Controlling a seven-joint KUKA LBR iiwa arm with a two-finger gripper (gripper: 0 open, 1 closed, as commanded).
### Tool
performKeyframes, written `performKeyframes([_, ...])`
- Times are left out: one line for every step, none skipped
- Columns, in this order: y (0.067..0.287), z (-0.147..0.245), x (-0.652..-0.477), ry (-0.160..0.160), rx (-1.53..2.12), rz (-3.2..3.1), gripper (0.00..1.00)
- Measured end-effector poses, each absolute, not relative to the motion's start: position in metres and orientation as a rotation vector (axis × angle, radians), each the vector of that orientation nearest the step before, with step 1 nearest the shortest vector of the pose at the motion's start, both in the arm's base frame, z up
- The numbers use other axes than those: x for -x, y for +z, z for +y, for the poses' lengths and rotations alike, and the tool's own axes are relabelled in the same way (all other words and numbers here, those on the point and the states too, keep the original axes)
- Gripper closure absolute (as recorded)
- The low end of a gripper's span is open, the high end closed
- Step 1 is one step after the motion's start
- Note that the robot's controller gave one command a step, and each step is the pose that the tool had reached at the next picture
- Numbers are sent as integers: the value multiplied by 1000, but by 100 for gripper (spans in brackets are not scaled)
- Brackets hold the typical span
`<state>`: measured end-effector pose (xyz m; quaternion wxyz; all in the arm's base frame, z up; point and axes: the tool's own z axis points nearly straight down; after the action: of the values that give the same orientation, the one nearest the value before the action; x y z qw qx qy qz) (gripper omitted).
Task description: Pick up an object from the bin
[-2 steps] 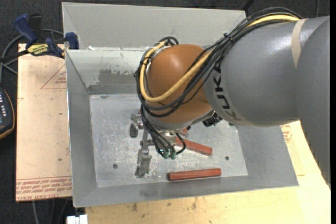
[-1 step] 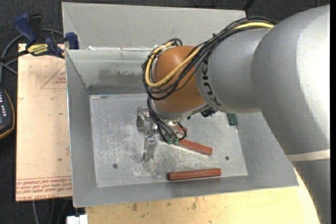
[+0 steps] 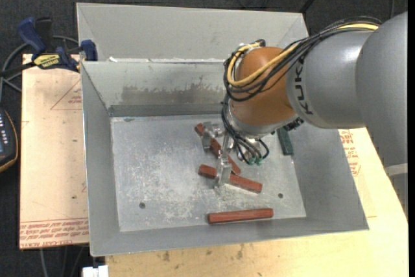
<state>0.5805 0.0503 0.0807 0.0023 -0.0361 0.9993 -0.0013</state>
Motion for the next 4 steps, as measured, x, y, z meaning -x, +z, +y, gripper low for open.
performKeyframes([70,28,-518,2,190,3134,0])
performKeyframes([70,29,-519,3,194,3135,100])
performKeyframes([160,62,-549,1,865,3010,100])
performKeyframes([174,1,-544,-2,868,3015,100])
